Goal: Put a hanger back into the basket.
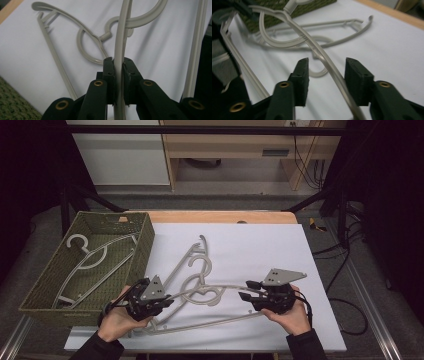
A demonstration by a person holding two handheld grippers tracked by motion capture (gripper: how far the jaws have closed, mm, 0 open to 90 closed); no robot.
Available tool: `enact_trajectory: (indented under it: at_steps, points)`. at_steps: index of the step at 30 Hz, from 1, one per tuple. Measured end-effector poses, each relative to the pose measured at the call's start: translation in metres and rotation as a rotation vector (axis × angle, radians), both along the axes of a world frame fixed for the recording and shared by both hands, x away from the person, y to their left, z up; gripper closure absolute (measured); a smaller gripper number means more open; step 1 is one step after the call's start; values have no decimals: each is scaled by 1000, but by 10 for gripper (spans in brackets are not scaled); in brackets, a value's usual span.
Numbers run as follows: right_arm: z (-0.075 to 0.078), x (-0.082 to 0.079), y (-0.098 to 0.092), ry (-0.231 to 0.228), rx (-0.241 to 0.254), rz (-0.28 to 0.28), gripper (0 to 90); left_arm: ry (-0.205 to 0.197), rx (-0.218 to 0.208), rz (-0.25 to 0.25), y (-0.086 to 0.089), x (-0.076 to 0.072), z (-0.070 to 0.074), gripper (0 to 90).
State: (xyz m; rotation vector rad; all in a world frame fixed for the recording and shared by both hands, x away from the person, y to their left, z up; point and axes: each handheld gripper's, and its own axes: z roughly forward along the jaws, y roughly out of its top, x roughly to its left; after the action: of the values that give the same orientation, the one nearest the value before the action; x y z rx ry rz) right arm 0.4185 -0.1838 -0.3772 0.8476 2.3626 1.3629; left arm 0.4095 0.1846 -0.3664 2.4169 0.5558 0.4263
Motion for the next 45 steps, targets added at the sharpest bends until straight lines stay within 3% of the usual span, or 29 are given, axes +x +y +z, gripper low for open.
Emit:
enact_trajectory:
  at_steps: [3,7,10,14,19,21,22,23,25,30,35,45]
  points:
    - [1,0,-10,-24,66,-48,456,-17,8,37,1,0,1,820]
    - [4,-2,-24,-66,107,-111,352,-23,2,75,6,2,1,820]
    - [4,-4,-32,-90,121,-157,264,-36,-31,116,7,2,4,821]
    - [1,-5,-40,-89,131,-199,204,-50,-55,150,12,1,10,821]
    - [1,-5,-43,-91,140,-215,201,-65,-80,171,15,0,13,823]
    - [2,-6,-44,-98,140,-210,201,-86,-60,164,17,0,16,823]
    - [2,-6,-44,-101,138,-211,198,-96,-95,176,16,-2,17,823]
    - [2,-6,-44,-99,136,-212,197,-102,-91,169,17,-2,19,824]
    - [2,-6,-44,-100,136,-213,197,-104,-131,170,20,-3,23,823]
    - [2,-6,-45,-99,141,-225,195,-152,-161,184,27,-7,34,824]
    - [3,-6,-48,-108,144,-228,192,-190,-203,207,36,-3,47,823]
    - [0,-5,-49,-103,129,-246,157,-265,-227,271,71,12,81,823]
